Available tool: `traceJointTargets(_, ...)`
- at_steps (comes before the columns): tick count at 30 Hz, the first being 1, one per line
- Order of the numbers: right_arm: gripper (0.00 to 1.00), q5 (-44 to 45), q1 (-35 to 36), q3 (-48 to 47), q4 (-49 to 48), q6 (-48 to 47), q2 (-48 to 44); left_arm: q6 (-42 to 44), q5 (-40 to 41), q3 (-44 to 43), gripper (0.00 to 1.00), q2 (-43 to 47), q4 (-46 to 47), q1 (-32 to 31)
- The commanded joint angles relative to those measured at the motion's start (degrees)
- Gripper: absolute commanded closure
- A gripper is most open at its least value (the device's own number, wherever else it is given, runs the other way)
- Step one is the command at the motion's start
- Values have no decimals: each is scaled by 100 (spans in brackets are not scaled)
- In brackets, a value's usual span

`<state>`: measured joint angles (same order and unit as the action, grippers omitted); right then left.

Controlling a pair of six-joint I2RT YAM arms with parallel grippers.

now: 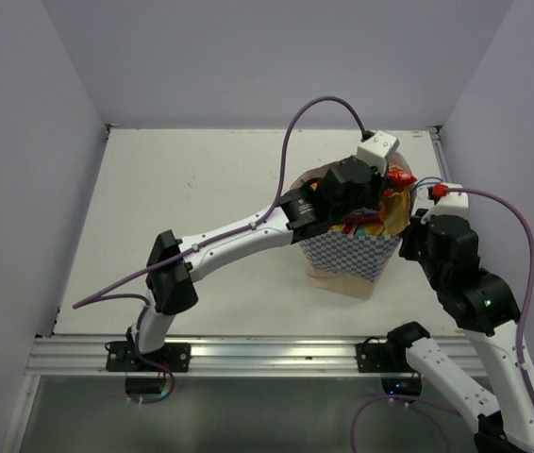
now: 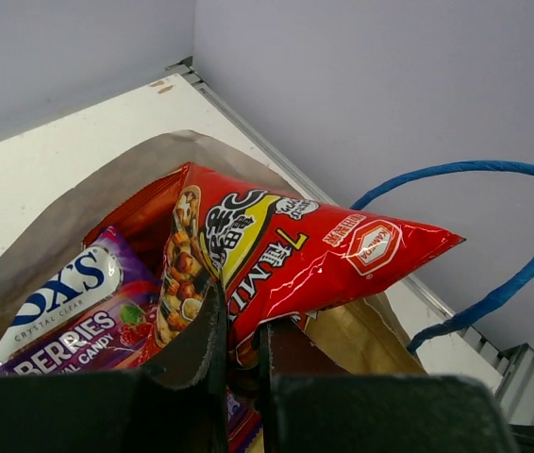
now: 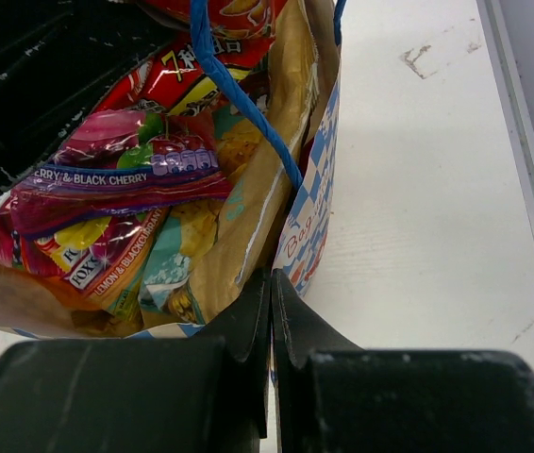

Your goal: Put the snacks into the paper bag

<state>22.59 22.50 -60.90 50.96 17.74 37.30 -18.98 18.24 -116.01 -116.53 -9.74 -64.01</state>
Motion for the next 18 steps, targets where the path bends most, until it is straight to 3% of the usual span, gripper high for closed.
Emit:
traceJointTargets(1, 100, -79, 53, 70, 2, -34, -12, -176, -312, -142, 100, -19, 385, 11)
traceJointTargets(2, 100, -62, 53, 70, 2, -42, -21, -185, -338, -98, 93, -36, 385, 11)
traceJointTargets(5, 100, -62, 53, 70, 2, -34, -12, -141, -400, 261, 17, 16, 577, 11)
traceJointTargets(6, 100, -70, 53, 70, 10, -42, -3, -123, -348, 306, 0, 129, 639, 2)
traceJointTargets(11, 100, -62, 61, 70, 2, -42, 23, 262, 12, -174, 0, 367, 387, -6)
traceJointTargets(14, 100, -44, 61, 61, 10, -34, 32, 456, 1360, -204, 0, 936, -140, -33)
traceJointTargets(18, 100, -44, 61, 44, 2, -42, 32, 545, 2814, 928, 0, 2036, -344, -24)
